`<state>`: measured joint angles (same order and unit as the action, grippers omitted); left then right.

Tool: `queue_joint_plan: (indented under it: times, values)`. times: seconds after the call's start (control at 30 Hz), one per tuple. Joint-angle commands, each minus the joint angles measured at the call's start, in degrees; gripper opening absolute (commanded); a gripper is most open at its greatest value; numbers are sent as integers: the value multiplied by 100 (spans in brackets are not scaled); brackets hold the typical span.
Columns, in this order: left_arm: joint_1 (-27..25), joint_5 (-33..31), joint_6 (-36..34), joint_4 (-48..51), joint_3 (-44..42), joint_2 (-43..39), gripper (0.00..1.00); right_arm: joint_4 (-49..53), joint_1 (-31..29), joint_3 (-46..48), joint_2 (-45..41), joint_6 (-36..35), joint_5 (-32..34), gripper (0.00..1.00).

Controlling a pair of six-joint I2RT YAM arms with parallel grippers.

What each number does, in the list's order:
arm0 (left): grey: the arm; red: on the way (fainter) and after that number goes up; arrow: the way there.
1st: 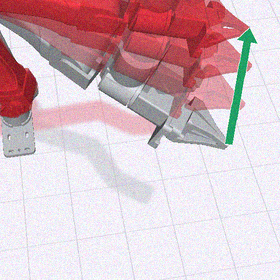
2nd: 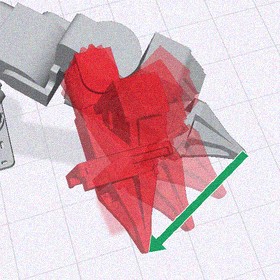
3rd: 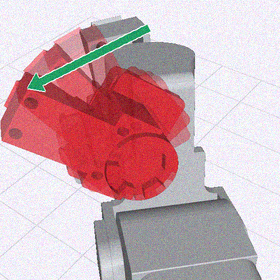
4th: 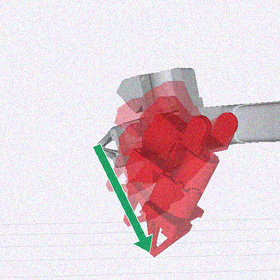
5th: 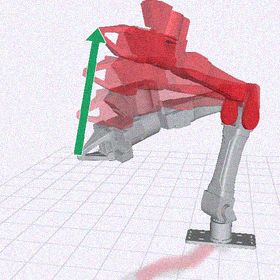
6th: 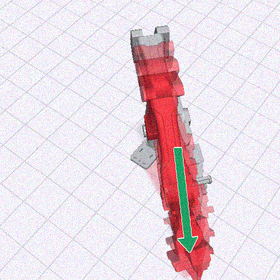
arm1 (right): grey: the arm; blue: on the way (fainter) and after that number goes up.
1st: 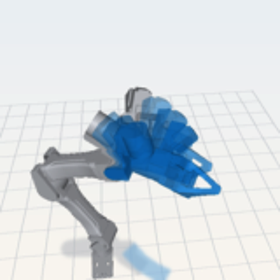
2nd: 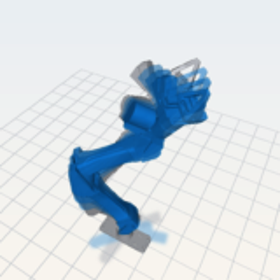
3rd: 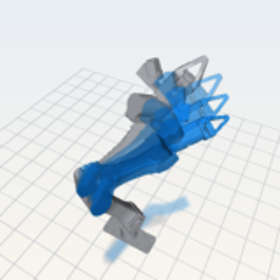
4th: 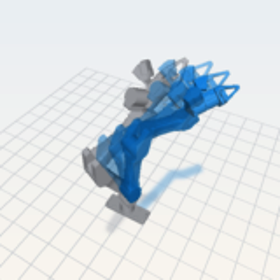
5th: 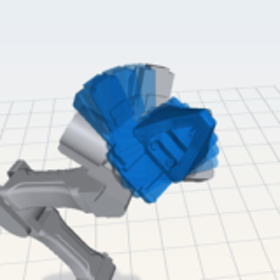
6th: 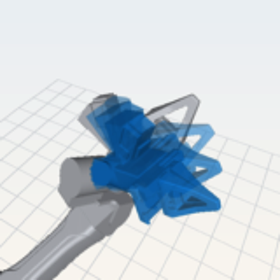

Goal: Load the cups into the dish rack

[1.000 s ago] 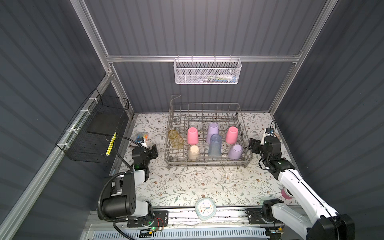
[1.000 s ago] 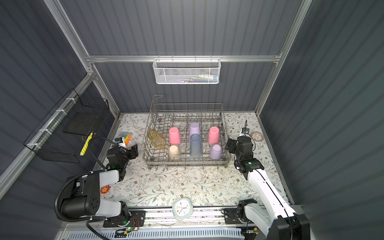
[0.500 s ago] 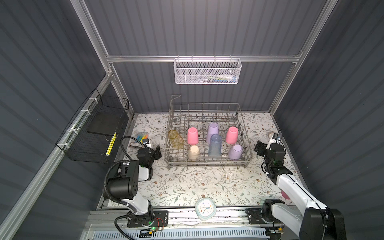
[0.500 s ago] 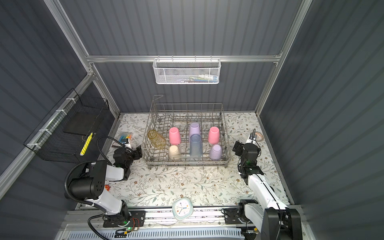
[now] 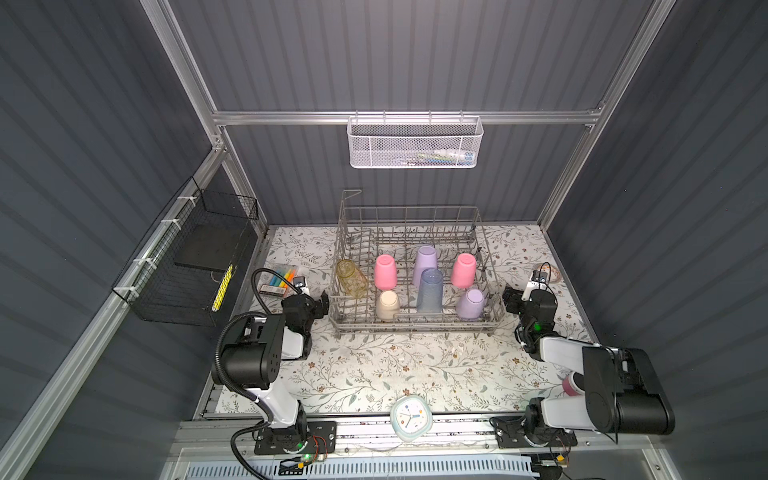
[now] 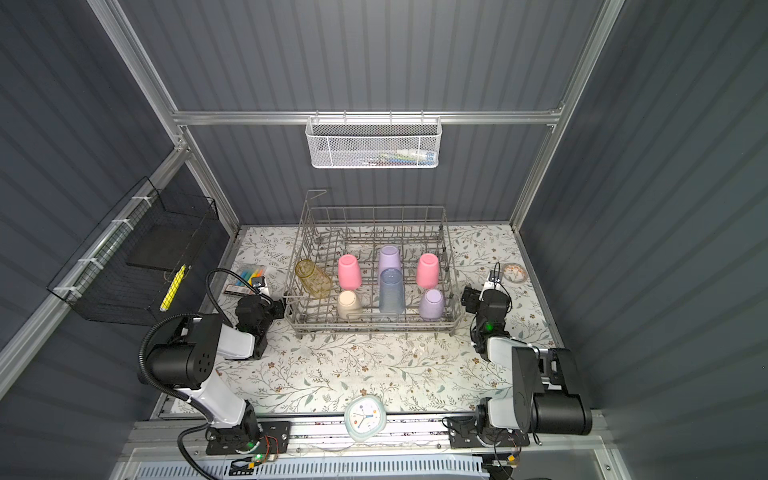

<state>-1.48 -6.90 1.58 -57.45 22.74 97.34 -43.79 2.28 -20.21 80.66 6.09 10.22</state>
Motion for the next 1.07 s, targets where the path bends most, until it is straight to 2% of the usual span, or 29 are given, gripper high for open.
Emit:
queue_joint_plan:
  times: [0.0, 0.1, 0.17, 0.23, 0.3, 1.03]
  values:
    - [-45, -102, -106, 148, 200, 56, 100, -786, 22, 54, 73, -87, -108, 95]
    - [-50, -75, -137, 499, 387, 83, 100, -1484, 20, 281, 319, -149, -162, 98]
    - [-63, -91, -150, 505, 398, 83, 100, -1145, 18, 202, 208, -117, -161, 99]
    - [-65, -95, -149, 507, 405, 88, 100, -1514, 17, 284, 332, -143, -162, 99]
    - [-68, -101, -149, 507, 401, 87, 100, -1287, 18, 229, 249, -126, -165, 99]
    - [-72, 75, -206, 586, 446, 92, 100, -1404, 18, 265, 292, -140, -159, 99]
